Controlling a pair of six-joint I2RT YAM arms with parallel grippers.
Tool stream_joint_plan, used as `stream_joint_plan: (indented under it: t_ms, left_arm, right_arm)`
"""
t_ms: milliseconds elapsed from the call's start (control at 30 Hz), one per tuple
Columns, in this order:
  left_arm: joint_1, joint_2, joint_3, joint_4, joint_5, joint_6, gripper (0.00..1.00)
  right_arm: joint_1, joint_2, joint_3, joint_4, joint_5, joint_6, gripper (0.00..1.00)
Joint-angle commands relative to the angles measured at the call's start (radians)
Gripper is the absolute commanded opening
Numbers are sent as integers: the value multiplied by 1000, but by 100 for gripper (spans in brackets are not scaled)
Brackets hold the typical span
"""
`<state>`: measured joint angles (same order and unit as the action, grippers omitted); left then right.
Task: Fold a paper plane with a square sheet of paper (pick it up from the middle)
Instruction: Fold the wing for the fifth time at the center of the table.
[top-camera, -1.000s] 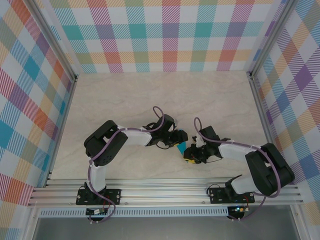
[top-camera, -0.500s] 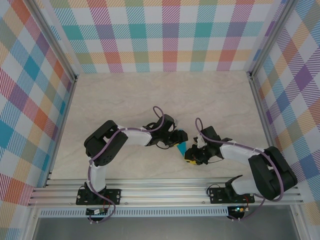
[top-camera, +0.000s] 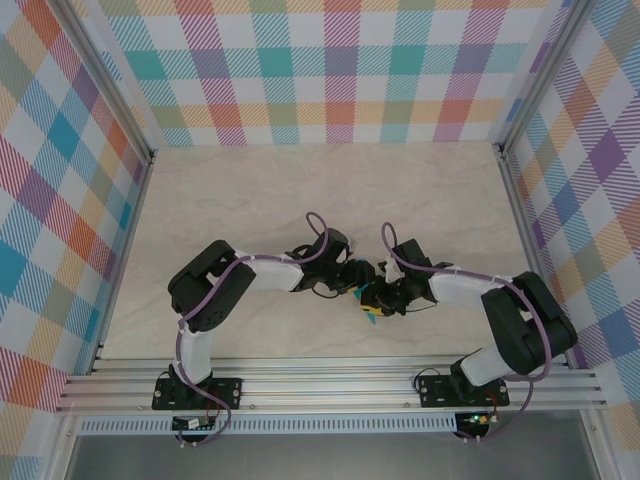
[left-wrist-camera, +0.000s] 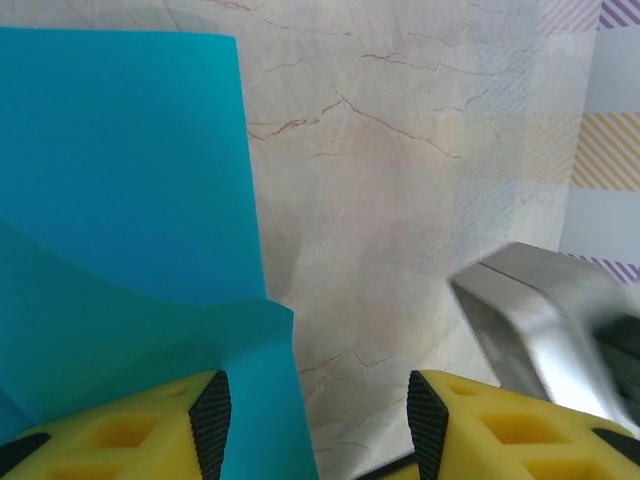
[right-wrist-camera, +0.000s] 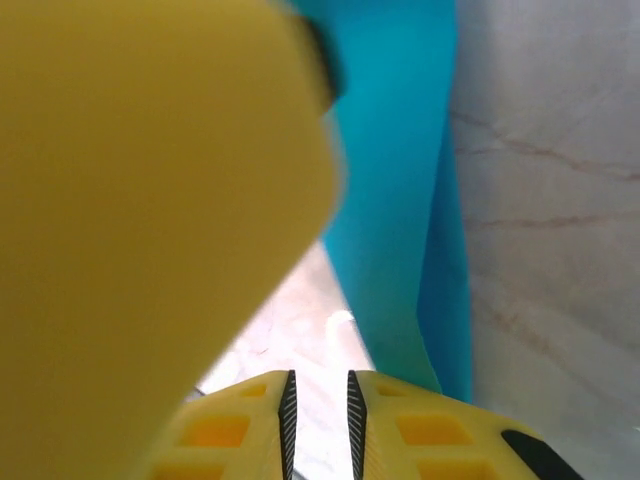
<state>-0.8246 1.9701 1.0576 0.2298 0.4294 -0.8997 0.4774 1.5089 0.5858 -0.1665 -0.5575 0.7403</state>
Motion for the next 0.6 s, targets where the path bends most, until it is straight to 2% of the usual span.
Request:
stream_joint_plan:
  t_ms: [0,100,133,233,567]
  left_arm:
    - [-4,59,7,-47,-6,18,52]
    - [-4,52,5,-47,-6,28,53]
    - [-5,50,8,-47,-3,36,53]
    - [4,41,21,-94,-30,86,53]
    - [77,40,23,-74,9,175,53]
  right_arm:
    - [-3,55,-30,31,14,-11,21]
    - [-1,94,-69,27,36,-15,7]
    - [-2,101,-81,27,40,-15,6]
    - [-1,105,-117,24,63,-17,3]
    - [-1,100,-119,-20,84,-55,0]
